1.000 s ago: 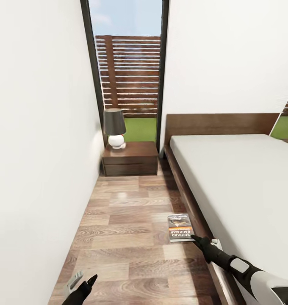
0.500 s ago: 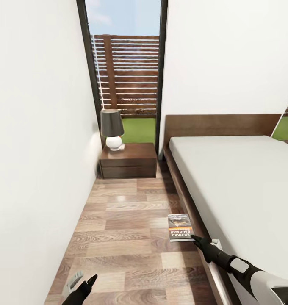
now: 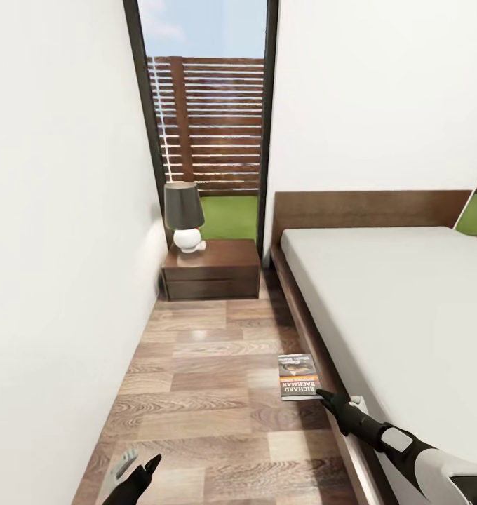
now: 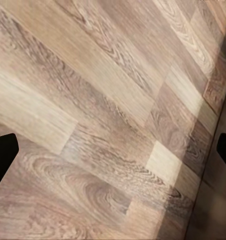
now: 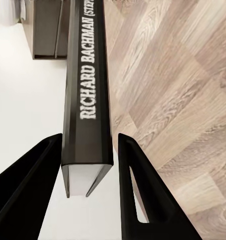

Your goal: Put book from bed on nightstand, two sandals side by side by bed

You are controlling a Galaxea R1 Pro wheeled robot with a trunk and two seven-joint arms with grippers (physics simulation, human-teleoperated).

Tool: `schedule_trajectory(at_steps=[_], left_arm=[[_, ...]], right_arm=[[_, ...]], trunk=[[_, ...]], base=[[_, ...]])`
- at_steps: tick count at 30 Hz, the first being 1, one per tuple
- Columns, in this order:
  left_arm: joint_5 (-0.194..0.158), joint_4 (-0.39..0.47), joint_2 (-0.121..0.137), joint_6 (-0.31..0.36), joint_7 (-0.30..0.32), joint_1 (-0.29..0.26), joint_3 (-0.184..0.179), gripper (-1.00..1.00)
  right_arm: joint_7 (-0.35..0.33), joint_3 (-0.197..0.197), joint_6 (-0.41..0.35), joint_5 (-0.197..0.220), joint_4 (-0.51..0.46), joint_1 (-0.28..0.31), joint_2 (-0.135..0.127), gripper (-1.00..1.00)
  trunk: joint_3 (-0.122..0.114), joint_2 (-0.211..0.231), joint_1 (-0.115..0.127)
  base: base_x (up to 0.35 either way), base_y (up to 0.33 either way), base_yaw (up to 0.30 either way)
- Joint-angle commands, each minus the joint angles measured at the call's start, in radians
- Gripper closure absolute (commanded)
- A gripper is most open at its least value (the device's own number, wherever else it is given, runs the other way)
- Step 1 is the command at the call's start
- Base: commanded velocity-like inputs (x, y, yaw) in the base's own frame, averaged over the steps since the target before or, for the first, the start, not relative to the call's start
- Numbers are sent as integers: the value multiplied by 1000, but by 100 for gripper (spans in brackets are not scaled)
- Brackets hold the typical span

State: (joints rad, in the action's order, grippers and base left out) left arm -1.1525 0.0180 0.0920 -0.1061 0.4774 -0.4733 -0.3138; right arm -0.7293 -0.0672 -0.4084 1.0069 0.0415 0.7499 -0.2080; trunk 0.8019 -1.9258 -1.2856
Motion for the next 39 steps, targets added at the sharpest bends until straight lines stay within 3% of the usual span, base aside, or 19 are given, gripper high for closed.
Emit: schedule_trajectory(at_steps=[1,39], left_arm=[[-6,-1,0,-4,2,-1,-8,-100],[-6,-1,6,-4,3,-1,-8,-100]], right_arm=[[-6,-2,-8,13,3,2,0,100],[-4,-3,-9,11,3,2,1,100]], trunk=[[1,0,0],[1,0,0]], base=[[161,0,0],[161,0,0]])
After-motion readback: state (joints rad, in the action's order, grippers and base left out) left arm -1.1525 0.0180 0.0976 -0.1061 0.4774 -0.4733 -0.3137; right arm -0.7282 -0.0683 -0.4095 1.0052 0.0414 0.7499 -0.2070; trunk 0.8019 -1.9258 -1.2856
